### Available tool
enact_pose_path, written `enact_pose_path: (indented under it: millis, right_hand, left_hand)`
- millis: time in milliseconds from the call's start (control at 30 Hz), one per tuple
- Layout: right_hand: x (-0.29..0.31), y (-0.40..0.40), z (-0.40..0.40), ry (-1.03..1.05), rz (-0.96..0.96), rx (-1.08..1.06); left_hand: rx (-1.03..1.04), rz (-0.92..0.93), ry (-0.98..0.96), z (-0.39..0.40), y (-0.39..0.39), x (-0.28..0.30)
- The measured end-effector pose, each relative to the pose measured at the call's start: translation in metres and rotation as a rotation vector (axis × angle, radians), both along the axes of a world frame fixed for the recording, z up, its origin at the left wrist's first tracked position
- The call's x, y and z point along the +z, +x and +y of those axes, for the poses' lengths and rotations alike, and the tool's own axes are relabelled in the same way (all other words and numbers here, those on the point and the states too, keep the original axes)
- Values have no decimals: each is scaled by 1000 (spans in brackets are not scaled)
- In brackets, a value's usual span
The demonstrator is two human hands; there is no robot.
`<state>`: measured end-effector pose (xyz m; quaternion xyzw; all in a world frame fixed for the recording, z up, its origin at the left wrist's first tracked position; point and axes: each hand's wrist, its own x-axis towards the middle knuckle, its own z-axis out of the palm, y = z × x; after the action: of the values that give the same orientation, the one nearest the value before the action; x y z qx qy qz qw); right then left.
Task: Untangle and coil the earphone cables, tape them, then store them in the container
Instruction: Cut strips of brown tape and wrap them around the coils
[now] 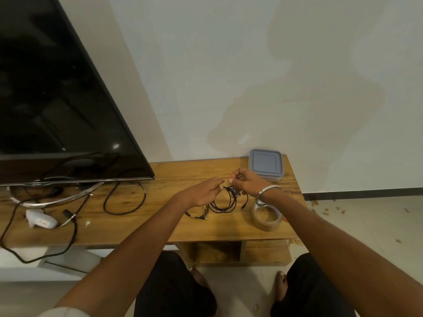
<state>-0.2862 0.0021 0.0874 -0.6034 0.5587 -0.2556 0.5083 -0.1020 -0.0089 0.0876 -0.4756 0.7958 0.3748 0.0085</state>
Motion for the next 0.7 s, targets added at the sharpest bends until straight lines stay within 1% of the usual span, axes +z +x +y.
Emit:
enact_pose_path:
  millis: [167, 367, 700]
  right_hand:
    - [4, 1, 3, 18, -11, 15]
    - [8, 3, 3, 22, 25, 47]
    - [10, 4, 2, -7, 50, 51]
  left_hand:
    - [-3, 36, -108, 4, 2, 0]
    - [43, 107, -124, 10, 3, 4]
    - [17, 100, -168, 11, 8, -1]
